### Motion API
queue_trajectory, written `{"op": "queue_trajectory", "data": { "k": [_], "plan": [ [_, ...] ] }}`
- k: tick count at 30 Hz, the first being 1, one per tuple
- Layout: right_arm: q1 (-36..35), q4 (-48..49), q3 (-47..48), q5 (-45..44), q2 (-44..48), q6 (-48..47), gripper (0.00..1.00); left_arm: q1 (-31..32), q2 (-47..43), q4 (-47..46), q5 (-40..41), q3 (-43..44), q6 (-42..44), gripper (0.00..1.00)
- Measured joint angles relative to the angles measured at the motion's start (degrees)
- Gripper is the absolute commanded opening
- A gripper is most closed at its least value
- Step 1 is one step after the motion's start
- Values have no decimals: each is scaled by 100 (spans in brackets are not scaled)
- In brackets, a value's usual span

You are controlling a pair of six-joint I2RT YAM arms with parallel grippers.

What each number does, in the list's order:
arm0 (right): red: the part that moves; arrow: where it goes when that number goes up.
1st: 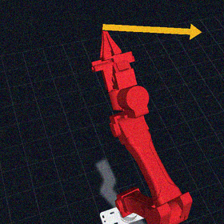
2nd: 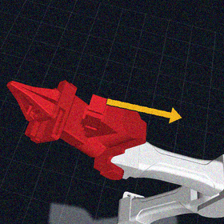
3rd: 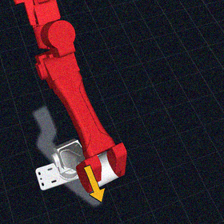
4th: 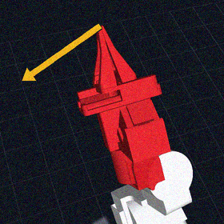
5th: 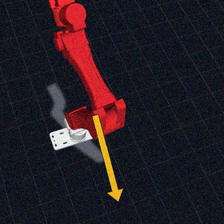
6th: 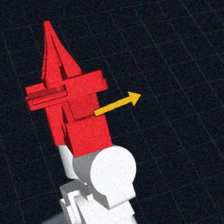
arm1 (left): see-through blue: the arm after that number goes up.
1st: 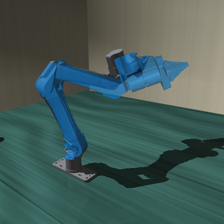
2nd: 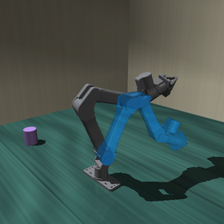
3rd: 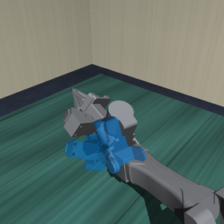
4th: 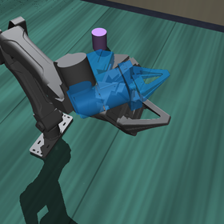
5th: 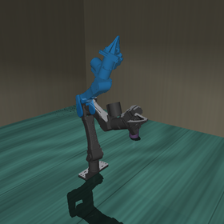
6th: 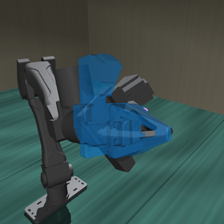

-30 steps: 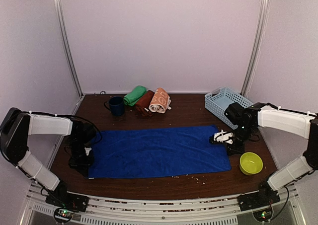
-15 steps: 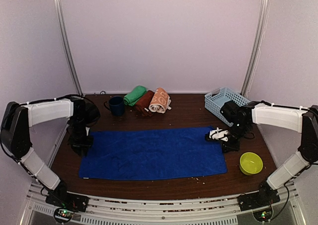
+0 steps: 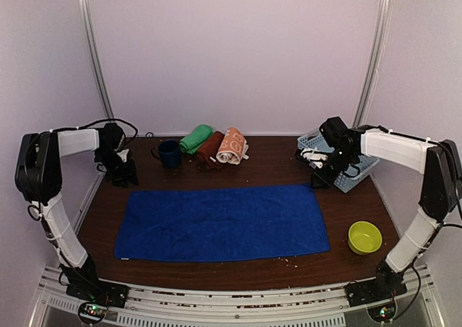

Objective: Roll the towels
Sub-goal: Adjust the towel at the center of the board, then pick up the towel from the center of the board.

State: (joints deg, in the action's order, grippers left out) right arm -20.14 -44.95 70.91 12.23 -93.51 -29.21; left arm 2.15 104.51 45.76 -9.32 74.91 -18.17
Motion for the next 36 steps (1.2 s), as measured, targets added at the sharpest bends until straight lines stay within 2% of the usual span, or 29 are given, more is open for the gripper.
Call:
{"op": "queue_trajectory", "data": {
  "k": [7, 13, 22, 30, 36],
  "plan": [
    [323, 507, 710, 280, -800, 682, 39, -116, 437, -551, -98, 85, 319, 43],
    [496, 621, 990, 271, -1563, 1021, 39, -319, 151, -1032, 63, -203, 382, 43],
    [551, 643, 1152, 33, -1991, 1154, 39, -328, -308, -1344, 249, -826, 487, 44],
    [551, 619, 1720, -4, -2529, 1143, 26, -328, -319, -1648, 205, -1012, 505, 43],
    [551, 525, 1878, 85, -2618, 1167, 27, -328, -319, -1725, 212, -1086, 509, 43]
  ]
}}
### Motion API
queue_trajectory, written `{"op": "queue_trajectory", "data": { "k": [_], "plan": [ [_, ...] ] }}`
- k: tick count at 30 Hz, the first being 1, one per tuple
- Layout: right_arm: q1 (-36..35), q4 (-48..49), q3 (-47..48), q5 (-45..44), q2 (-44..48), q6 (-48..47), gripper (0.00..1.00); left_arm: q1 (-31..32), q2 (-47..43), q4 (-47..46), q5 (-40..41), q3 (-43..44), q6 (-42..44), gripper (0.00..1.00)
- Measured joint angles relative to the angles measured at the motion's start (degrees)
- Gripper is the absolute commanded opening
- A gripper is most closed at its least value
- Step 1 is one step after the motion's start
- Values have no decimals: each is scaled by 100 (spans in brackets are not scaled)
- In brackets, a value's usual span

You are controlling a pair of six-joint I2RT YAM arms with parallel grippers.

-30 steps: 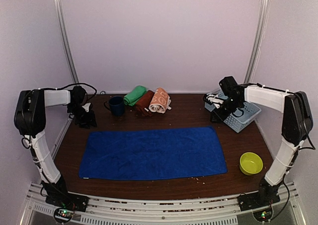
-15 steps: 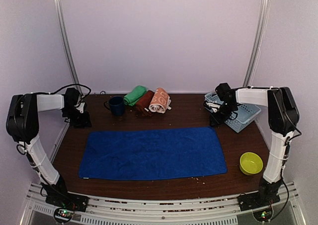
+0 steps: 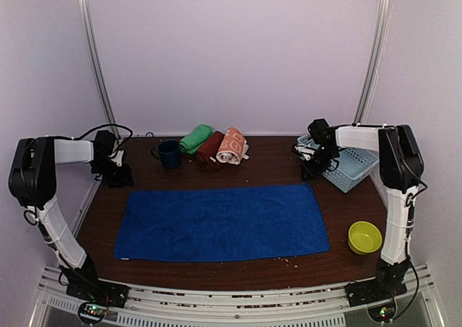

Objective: Roll the towels
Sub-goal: Pick up the towel from the center of the board.

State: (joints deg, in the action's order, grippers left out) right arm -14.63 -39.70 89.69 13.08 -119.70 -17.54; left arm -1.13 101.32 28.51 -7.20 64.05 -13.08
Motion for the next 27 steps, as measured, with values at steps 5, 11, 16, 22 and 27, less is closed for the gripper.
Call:
{"op": "queue_trajectory", "data": {
  "k": [5, 11, 16, 22, 27],
  "plan": [
    [-2, -127, 7, 22, -50, -4, 27, 0, 4, -20, 2, 0, 2, 42],
    [-2, -313, 7, 46, -114, -17, 23, 0, 4, -22, 83, 0, 2, 42],
    [-2, -356, 7, 94, -116, -59, 5, 0, 4, -20, 107, 0, 2, 42],
    [-2, -374, 4, 146, -118, -26, 0, 0, 28, -20, 109, 0, -2, 39],
    [-2, -225, -87, -13, -107, -24, 0, 0, 24, -103, -236, -81, 35, 48]
  ]
}}
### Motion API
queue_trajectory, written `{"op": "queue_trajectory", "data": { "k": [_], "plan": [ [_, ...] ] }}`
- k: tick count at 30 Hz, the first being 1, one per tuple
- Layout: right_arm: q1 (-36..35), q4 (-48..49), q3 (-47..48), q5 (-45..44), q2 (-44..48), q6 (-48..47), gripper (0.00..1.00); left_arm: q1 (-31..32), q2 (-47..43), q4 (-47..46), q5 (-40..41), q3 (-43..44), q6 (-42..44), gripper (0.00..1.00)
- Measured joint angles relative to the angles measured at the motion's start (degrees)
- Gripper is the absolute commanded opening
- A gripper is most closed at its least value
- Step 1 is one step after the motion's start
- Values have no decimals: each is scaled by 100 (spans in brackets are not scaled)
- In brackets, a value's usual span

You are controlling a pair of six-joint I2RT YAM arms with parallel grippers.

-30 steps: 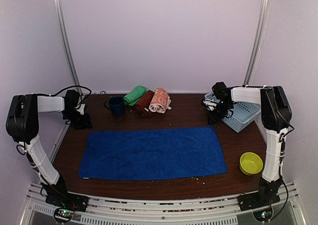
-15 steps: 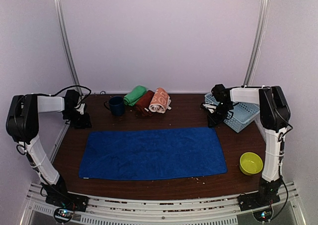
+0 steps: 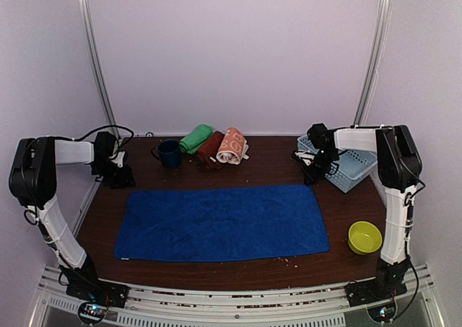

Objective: Roll the towels
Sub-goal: Pick up the towel from the center of the board.

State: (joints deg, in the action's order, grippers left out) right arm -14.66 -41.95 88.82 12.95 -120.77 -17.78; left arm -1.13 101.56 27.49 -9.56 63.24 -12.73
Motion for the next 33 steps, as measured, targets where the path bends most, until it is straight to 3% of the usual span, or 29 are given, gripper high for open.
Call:
{"op": "queue_trajectory", "data": {
  "k": [1, 4, 21, 33],
  "plan": [
    [2, 20, -20, -37, 0, 0, 0, 0, 0, -26, -101, -48, 7, 58],
    [0, 46, -26, -131, 0, -2, 0, 0, 28, -7, -295, -114, 48, 61],
    [0, 68, -26, -162, 0, -2, 0, 0, 481, -57, -55, 98, 24, 31],
    [0, 68, -28, -162, 0, -2, 0, 313, 485, -46, 647, 98, 68, 26]
  ]
}}
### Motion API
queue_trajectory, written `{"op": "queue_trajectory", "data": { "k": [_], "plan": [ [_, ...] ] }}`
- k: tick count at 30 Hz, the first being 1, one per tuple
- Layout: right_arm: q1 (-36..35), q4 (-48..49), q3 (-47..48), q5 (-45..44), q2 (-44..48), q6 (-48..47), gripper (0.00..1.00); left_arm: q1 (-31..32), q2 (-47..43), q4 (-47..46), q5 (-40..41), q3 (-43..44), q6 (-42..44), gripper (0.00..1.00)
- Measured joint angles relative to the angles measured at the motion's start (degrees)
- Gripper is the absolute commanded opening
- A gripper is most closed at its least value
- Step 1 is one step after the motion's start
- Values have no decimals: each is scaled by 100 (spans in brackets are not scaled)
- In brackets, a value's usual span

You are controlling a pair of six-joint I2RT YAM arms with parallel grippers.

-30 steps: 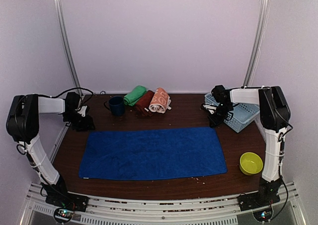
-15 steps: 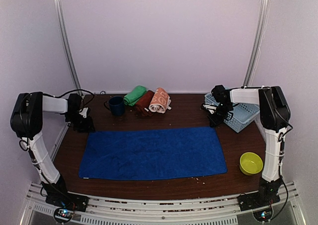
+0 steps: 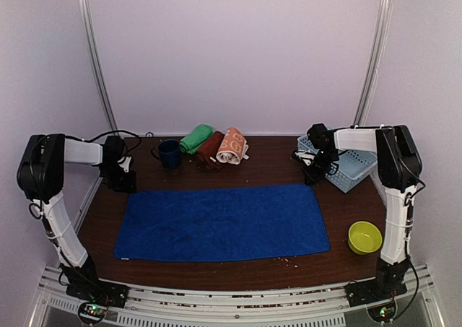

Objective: Roll the towels
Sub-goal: Pick up the towel from the center of the board.

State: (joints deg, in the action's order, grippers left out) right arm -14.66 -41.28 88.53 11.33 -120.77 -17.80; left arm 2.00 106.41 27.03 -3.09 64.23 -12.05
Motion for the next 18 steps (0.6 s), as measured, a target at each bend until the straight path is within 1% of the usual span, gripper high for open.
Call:
{"op": "queue_trajectory", "data": {
  "k": [5, 12, 18],
  "plan": [
    [0, 0, -2, 0, 0, 2, 0, 70, 17, 9, 208, 13, 26, 15],
    [0, 20, -11, 0, 0, 2, 0, 101, 42, 13, 157, 39, 37, 0],
    [0, 22, -11, -4, 0, 7, 0, 109, 48, 68, 116, 81, 42, 0]
  ]
}}
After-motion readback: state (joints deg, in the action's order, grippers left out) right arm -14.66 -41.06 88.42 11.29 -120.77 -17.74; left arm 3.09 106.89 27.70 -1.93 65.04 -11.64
